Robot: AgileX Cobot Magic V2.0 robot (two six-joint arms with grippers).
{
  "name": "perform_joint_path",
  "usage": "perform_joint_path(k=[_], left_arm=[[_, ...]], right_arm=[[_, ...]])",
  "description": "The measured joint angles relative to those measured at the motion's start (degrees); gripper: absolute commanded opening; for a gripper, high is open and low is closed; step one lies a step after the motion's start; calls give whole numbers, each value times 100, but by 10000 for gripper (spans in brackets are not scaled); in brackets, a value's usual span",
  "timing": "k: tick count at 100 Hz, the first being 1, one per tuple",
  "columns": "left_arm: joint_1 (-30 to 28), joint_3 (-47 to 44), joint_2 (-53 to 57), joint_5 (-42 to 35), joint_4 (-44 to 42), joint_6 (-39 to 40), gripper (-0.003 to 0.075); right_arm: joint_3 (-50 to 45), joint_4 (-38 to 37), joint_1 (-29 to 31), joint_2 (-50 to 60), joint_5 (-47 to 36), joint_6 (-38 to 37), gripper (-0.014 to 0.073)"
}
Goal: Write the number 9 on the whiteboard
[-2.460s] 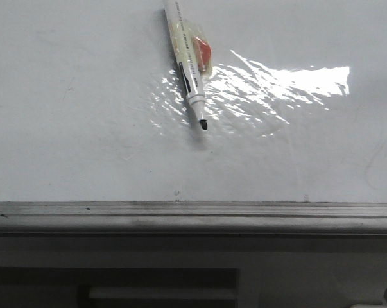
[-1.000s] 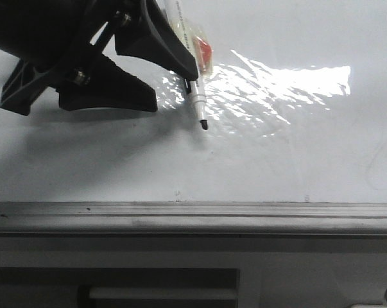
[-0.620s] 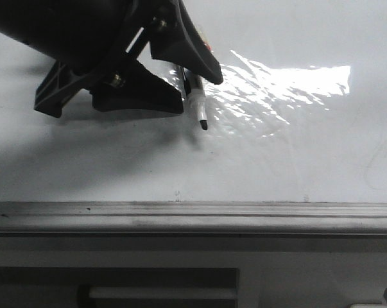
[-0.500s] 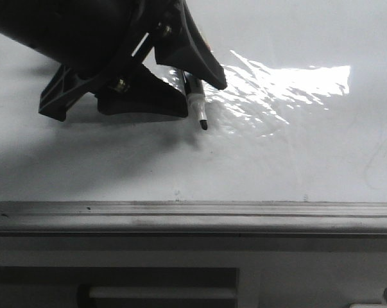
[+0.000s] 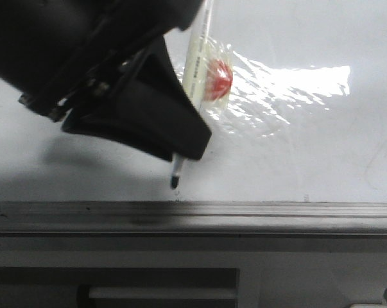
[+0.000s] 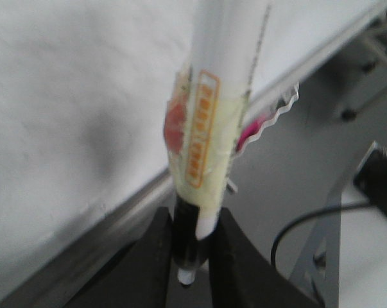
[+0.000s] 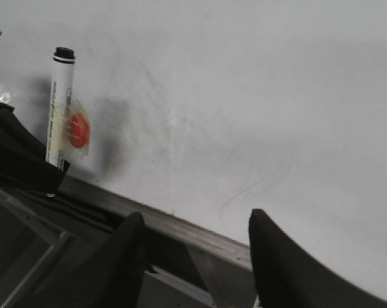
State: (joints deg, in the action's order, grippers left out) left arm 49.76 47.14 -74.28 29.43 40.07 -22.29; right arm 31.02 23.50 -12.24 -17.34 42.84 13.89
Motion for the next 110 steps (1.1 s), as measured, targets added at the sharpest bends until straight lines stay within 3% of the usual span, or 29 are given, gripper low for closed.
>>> perform_joint_path(k=[26, 66, 79, 88, 110], left_arm=[[0, -325, 458, 1191, -405, -1427, -20], [0, -372, 721, 1341, 188, -4033, -20], [0, -372, 721, 1341, 201, -4548, -20], [0, -372, 721, 1341, 201, -4917, -20], [0, -374, 721, 1329, 201, -5447, -20]], right_arm=[[0, 826, -350, -202, 330, 1131, 316], [357, 2277, -416, -1122, 890, 4416, 323], [557, 2686, -526, -1657, 938, 5168, 407], [672, 2958, -753, -2075, 962, 5541, 444], [970, 3072, -1589, -3123, 881, 5891, 444]])
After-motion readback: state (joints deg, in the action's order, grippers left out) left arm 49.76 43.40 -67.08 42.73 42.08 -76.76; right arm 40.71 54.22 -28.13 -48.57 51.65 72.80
